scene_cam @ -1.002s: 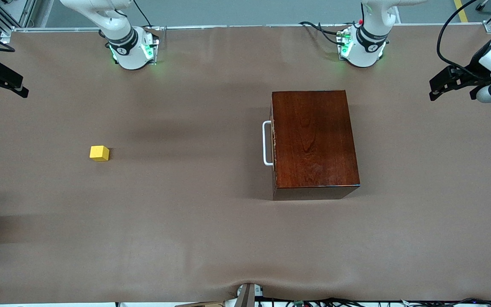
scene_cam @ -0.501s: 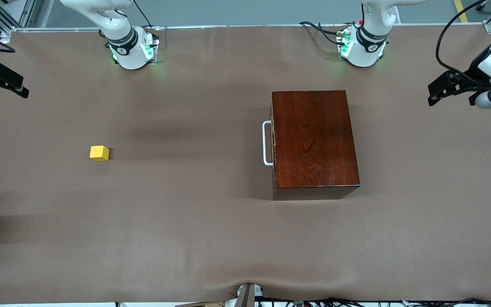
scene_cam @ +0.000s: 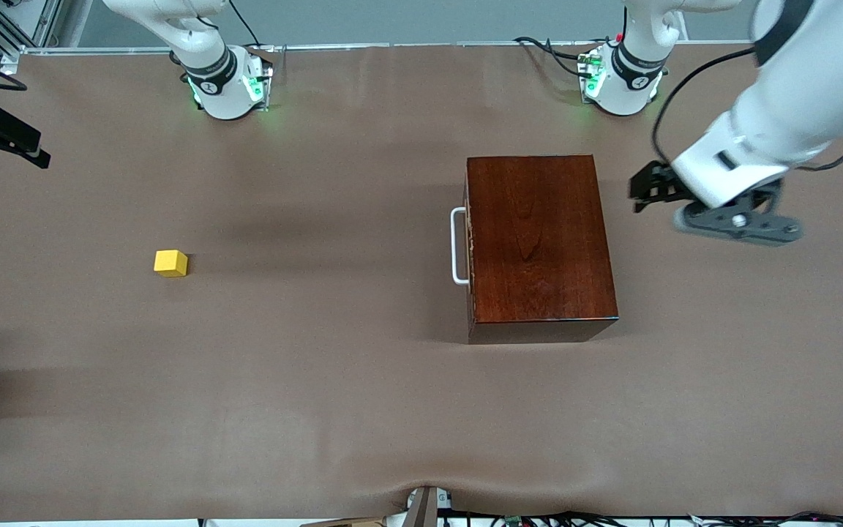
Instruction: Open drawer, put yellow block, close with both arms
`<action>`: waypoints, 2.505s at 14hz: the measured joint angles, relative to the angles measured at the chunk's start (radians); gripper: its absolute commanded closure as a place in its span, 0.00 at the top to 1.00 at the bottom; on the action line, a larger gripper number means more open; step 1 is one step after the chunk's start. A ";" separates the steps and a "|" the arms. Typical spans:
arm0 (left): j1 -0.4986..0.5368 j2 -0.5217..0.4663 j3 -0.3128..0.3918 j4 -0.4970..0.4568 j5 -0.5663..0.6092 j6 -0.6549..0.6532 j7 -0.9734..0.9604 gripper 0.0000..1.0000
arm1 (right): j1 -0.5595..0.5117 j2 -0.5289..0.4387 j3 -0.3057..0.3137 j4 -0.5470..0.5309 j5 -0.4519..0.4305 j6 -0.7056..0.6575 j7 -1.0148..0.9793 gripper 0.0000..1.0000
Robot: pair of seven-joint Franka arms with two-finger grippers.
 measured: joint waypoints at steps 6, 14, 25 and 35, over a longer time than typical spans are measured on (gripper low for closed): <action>-0.223 0.197 0.005 0.156 0.000 0.062 -0.218 1.00 | 0.000 0.000 0.000 0.000 0.000 0.000 0.000 1.00; -0.670 0.422 0.325 0.271 0.000 0.215 -0.449 1.00 | 0.000 0.000 0.000 0.000 0.000 0.000 0.000 1.00; -0.825 0.613 0.417 0.301 0.000 0.293 -0.571 1.00 | -0.002 0.013 -0.007 0.000 -0.001 -0.002 0.001 1.00; -0.895 0.653 0.496 0.303 0.000 0.183 -0.641 1.00 | -0.002 0.026 -0.008 0.000 -0.066 -0.003 0.001 1.00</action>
